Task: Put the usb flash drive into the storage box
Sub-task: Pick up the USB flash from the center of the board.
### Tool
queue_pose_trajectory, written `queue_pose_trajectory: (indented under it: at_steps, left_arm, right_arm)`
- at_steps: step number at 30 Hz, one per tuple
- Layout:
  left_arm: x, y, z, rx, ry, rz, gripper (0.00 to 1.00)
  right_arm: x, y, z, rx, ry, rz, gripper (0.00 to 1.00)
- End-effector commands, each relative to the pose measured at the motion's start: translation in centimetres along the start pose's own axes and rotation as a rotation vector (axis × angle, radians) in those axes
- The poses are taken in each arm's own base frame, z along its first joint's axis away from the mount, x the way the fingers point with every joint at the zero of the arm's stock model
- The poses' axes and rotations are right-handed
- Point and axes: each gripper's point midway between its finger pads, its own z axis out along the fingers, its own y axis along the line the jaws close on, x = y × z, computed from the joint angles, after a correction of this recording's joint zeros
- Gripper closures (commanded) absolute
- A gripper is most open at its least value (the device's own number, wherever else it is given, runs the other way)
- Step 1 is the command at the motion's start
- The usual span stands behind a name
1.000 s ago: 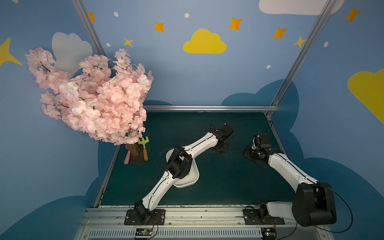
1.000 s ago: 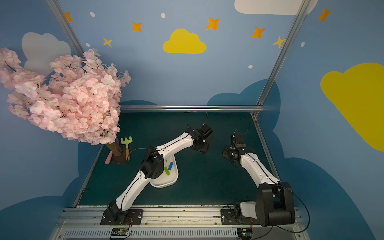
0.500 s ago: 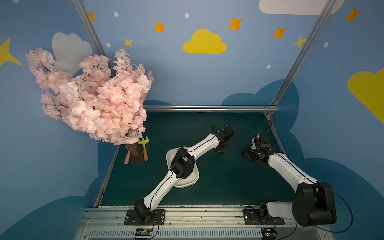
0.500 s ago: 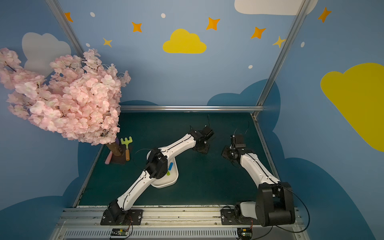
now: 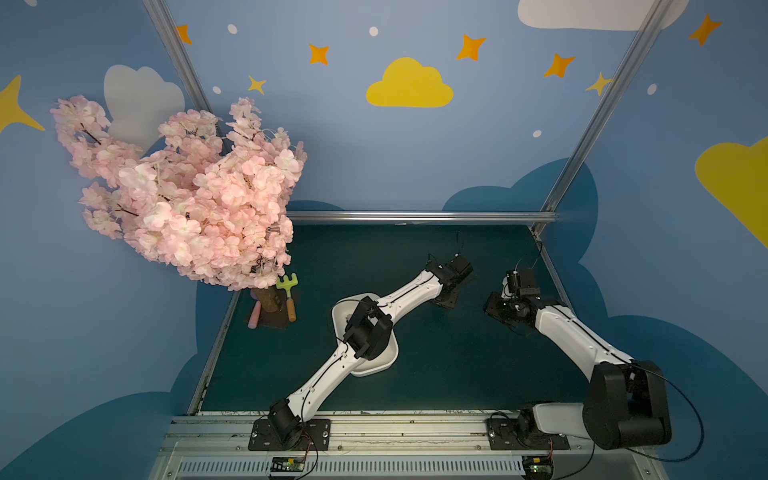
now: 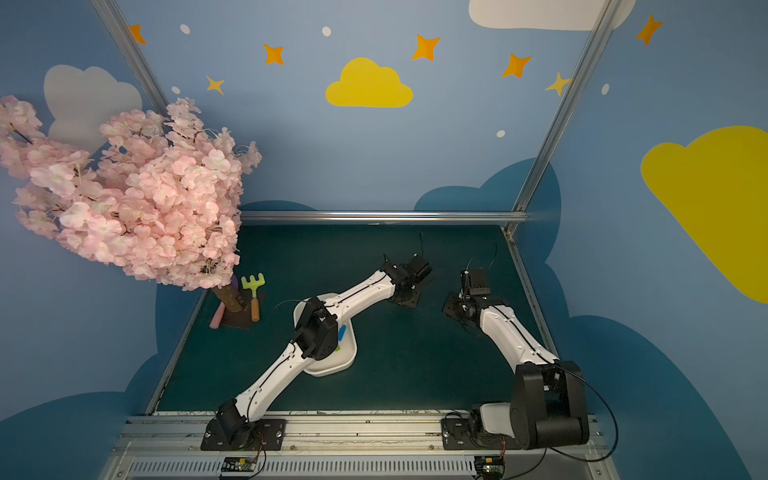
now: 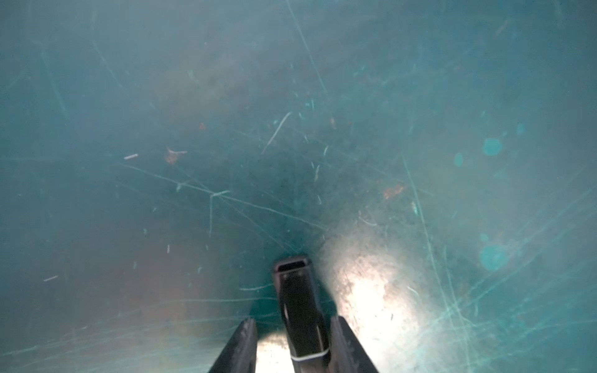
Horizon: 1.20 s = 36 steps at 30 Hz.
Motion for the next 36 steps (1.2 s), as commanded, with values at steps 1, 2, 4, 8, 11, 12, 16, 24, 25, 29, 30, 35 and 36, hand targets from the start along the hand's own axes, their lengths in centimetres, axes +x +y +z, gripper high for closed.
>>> queue_pose_trajectory:
  at_steps: [1, 2, 4, 8, 11, 12, 16, 24, 25, 29, 30, 35, 36]
  left_arm:
    - [3.5, 1.2, 3.8, -0.089, 0.107, 0.057, 0.62]
    - [3.7, 1.1, 3.9, -0.092, 0.114, 0.063, 0.63]
    - [4.1, 1.2, 4.1, -0.096, 0.129, 0.066, 0.66]
    - [4.6, 1.4, 4.3, -0.103, 0.146, 0.076, 0.7]
    - [4.7, 1.5, 4.3, -0.106, 0.149, 0.075, 0.75]
    - [4.7, 1.5, 4.3, -0.105, 0.148, 0.076, 0.76]
    - [4.2, 1.1, 3.6, -0.096, 0.131, 0.099, 0.81]
    - [2.4, 1.0, -0.1, -0.13, 0.039, 0.122, 0.92]
    - [2.1, 0.9, -0.8, -0.127, 0.026, 0.121, 0.93]
    - [0.4, 0.3, -4.4, -0.097, -0.051, 0.114, 0.94]
    - [0.1, 0.0, -5.6, -0.088, -0.073, 0.115, 0.95]
    - [-0.3, -0.2, -11.6, -0.062, -0.16, 0.108, 0.94]
    - [0.1, 0.0, -12.7, -0.044, -0.167, 0.098, 0.94]
  right_arm:
    - [-0.8, 0.6, -0.2, -0.018, -0.017, -0.006, 0.63]
    - [-0.8, 0.6, -0.2, -0.018, -0.016, -0.006, 0.63]
    - [-0.8, 0.7, -0.1, -0.019, -0.016, -0.006, 0.63]
    - [-0.8, 0.7, 0.0, -0.021, -0.011, -0.003, 0.63]
    - [-0.7, 0.7, 0.0, -0.022, -0.01, -0.003, 0.63]
    - [-0.8, 0.7, -0.1, -0.022, -0.011, -0.003, 0.63]
    - [-0.8, 0.8, -0.1, -0.024, -0.012, -0.004, 0.63]
    - [-0.7, 1.0, -0.1, -0.036, -0.002, -0.005, 0.63]
    - [-0.7, 1.0, -0.1, -0.037, -0.002, -0.005, 0.64]
    - [-0.8, 1.0, -0.1, -0.034, -0.003, -0.008, 0.63]
    - [-0.8, 1.0, -0.2, -0.034, -0.004, -0.01, 0.63]
    - [-0.7, 1.1, 0.0, -0.04, 0.008, -0.007, 0.64]
    - [-0.6, 1.2, 0.1, -0.043, 0.012, -0.006, 0.63]
